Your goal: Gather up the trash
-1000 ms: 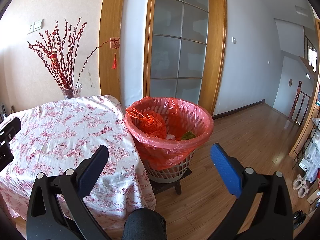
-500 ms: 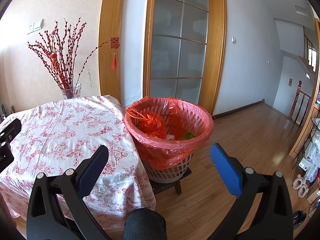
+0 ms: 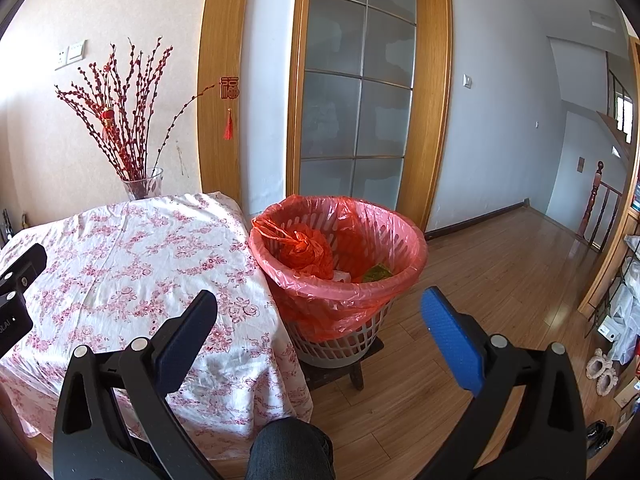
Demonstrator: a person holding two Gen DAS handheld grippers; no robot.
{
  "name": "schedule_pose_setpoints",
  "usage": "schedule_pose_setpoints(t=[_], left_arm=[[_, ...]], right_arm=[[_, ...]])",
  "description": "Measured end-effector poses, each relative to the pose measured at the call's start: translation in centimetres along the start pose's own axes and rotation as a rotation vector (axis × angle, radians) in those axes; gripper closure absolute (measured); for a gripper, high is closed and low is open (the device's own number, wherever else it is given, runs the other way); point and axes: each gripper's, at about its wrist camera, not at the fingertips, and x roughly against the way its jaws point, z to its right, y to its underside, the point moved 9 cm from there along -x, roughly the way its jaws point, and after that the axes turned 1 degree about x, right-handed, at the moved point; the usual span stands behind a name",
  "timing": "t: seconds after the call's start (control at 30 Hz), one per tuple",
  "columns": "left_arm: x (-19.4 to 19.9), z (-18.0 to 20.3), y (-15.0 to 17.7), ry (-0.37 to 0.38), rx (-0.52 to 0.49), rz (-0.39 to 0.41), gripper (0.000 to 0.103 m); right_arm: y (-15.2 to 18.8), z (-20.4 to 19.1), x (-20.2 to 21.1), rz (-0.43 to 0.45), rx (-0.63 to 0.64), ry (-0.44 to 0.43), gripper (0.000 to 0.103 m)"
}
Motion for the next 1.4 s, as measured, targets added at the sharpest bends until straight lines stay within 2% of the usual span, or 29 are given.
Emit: schedule_pose_setpoints(t=[1.4], left_arm=[[-0.38, 0.04, 0.38, -0.001, 0.002, -0.016, 0.005]], right_arm=[[-0.14, -0.34, -0.07, -0.003, 0.001, -0.003, 0.002]])
